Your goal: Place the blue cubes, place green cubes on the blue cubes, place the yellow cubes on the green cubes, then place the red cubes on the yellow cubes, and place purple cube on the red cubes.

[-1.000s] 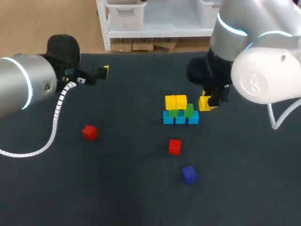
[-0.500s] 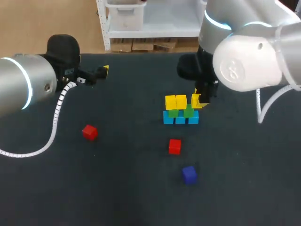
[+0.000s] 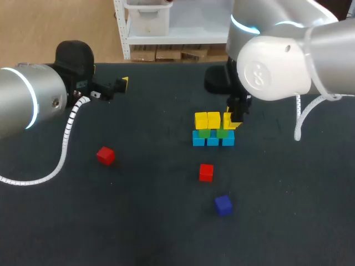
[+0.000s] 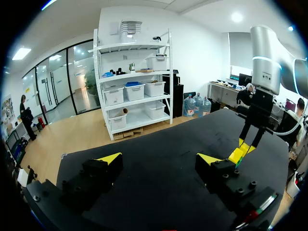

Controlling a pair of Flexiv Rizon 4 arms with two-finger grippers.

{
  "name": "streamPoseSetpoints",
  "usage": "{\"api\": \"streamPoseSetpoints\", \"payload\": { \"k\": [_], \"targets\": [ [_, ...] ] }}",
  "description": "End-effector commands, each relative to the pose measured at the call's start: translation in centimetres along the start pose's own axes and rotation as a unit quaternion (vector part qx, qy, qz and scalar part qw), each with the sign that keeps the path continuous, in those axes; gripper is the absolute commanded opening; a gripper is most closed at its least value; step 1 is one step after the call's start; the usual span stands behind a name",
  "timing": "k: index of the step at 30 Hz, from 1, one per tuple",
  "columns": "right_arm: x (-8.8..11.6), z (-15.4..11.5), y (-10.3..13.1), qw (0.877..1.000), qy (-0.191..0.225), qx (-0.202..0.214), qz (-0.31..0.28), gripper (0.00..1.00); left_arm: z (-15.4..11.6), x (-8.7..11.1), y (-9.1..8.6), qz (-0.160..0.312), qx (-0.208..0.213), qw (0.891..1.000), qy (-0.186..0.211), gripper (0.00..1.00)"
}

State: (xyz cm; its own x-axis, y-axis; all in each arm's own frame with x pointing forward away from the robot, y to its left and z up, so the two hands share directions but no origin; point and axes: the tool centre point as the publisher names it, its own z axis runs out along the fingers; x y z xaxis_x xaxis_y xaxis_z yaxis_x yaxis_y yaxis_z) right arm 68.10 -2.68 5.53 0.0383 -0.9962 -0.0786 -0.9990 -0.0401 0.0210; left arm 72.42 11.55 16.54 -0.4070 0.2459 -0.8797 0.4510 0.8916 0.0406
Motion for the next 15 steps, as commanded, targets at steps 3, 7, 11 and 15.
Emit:
{"api": "streamPoseSetpoints", "payload": {
  "k": [3,7,11,15],
  "targets": [
    [-0.20,0.25,-0.33,1.000,0.004,-0.005,0.000,0.00,0.01,0.17,-0.21,-0.001,-0.005,1.000,-0.004,1.00],
    [-0.26,0.26,-0.49,1.000,0.007,-0.006,-0.001,0.00,0.01,0.17,-0.21,-0.001,-0.005,1.000,-0.004,1.00],
    [-0.30,0.21,-0.56,1.000,0.008,-0.006,-0.004,0.00,0.01,0.17,-0.21,-0.001,-0.005,1.000,-0.004,1.00],
    [-0.43,0.20,-0.63,1.000,0.008,-0.006,-0.005,0.04,0.01,0.17,-0.21,-0.001,-0.005,1.000,-0.004,1.00]
  ]
}}
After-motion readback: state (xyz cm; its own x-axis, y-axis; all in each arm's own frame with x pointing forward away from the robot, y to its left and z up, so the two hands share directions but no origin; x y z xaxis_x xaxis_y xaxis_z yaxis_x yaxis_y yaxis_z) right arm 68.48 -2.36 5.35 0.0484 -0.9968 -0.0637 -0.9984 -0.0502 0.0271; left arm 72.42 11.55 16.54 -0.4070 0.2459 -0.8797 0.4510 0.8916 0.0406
